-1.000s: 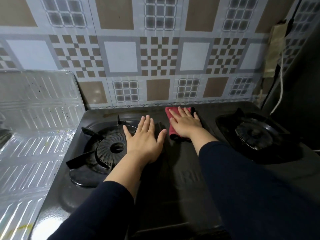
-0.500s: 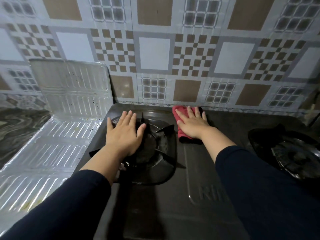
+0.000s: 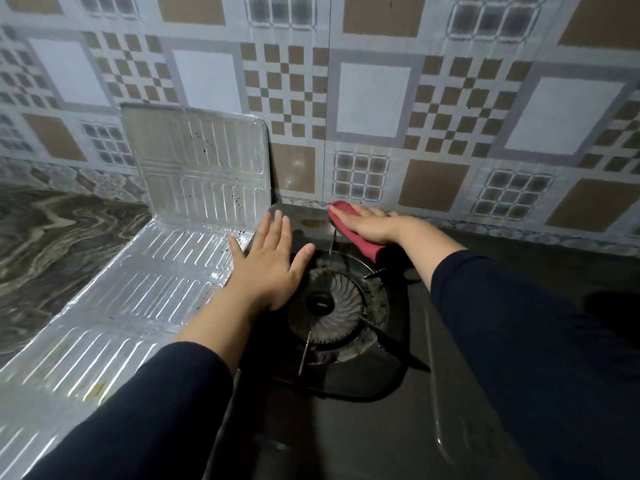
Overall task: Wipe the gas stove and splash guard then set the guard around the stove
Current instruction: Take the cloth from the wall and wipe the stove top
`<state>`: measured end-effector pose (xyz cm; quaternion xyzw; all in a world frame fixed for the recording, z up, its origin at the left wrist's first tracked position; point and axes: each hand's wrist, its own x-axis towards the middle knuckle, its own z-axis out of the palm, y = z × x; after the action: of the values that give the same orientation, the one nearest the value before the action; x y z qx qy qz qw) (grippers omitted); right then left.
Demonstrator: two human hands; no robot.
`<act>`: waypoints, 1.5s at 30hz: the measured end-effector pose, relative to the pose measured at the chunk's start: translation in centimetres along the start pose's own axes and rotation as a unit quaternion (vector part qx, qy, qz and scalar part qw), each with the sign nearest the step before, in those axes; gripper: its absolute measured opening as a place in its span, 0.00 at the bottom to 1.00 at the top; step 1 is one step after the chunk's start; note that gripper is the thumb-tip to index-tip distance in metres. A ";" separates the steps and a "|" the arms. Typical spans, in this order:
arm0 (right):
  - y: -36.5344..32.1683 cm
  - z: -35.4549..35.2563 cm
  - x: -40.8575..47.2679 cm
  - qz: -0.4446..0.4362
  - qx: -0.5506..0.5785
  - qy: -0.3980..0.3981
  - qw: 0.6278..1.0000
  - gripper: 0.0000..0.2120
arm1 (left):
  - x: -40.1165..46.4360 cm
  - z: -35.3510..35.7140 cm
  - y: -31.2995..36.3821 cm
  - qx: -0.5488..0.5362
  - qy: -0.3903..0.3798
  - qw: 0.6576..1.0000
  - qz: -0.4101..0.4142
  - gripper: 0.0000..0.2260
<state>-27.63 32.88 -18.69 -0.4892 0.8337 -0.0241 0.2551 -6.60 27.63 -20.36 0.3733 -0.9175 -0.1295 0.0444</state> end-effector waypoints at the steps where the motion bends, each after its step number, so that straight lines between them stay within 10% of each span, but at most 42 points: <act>1: -1.1 -0.1 1.0 0.000 0.009 0.002 1.000 0.47 | 0.0 0.1 0.0 0.007 0.005 1.000 0.001 0.31; 15: -7.4 -0.4 4.2 -0.197 0.028 -0.074 0.977 0.22 | 0.0 0.6 0.1 0.050 0.032 0.998 -0.001 0.33; 26: 3.6 0.6 -4.0 -0.027 0.290 0.089 0.953 0.16 | -0.2 0.3 0.3 0.054 0.027 0.998 0.000 0.35; 33: 5.4 4.6 -8.8 0.009 0.016 0.154 0.988 0.22 | -0.4 0.2 0.2 0.043 0.016 0.999 0.013 0.35; 45: 2.2 11.3 -18.3 0.112 -0.013 0.200 0.973 0.22 | -0.7 0.1 0.0 0.022 0.017 0.999 0.026 0.35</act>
<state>-17.22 51.53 -21.81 -0.3808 0.9177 -0.0820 0.0780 -6.10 28.09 -20.42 0.3526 -0.9286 -0.1018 0.0548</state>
